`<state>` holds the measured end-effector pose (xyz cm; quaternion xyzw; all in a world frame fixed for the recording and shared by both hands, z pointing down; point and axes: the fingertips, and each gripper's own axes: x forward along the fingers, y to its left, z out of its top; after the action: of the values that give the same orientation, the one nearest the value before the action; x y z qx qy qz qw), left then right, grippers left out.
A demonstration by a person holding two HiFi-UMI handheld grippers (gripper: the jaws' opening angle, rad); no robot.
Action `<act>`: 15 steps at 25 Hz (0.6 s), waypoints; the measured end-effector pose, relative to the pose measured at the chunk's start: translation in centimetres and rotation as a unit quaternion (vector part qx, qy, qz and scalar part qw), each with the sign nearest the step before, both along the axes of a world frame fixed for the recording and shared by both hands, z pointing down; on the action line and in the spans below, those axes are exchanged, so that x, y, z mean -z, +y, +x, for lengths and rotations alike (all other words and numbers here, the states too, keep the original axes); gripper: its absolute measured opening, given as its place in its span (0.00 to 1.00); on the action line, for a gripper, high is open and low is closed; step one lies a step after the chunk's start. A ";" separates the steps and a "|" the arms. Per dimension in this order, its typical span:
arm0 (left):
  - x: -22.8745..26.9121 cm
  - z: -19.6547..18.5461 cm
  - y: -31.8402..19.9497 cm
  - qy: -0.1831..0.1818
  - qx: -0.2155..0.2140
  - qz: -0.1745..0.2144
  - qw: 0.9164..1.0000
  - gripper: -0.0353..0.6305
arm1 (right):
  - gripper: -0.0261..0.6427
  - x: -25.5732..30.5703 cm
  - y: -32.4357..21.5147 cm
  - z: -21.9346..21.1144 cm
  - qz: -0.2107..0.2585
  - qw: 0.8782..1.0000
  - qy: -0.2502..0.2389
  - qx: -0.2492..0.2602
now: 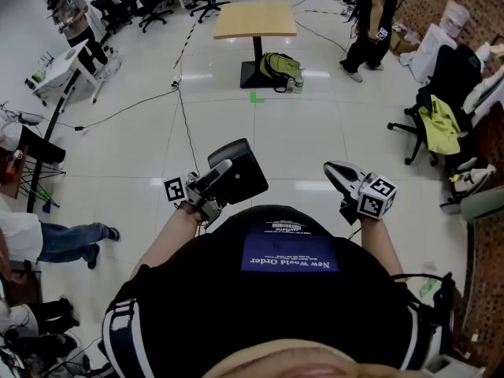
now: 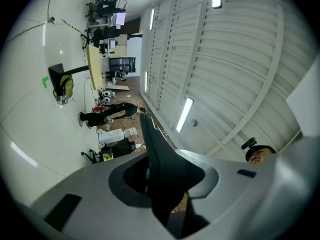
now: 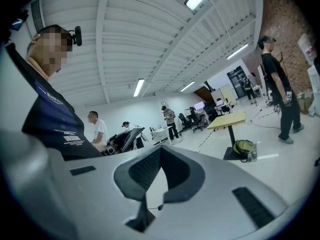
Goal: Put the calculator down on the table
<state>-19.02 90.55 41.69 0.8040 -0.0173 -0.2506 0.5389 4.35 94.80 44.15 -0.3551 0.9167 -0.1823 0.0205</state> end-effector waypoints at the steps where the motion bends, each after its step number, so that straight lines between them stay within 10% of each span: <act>1: 0.0 0.7 0.2 0.000 -0.004 0.000 1.000 0.26 | 0.01 0.0 0.1 0.4 0.000 1.000 0.003 0.002; 7: 0.1 4.9 0.8 -0.005 -0.028 0.005 1.000 0.26 | 0.01 -1.2 -1.0 3.0 -0.012 1.000 -0.006 0.007; 15: -1.3 1.1 -3.7 0.007 -0.016 -0.004 1.000 0.26 | 0.01 -1.8 -6.0 -1.5 -0.016 0.999 0.010 0.034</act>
<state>-17.94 86.90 43.00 0.8001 -0.0018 -0.2473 0.5465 2.83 88.80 45.92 -0.3256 0.9254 -0.1942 -0.0008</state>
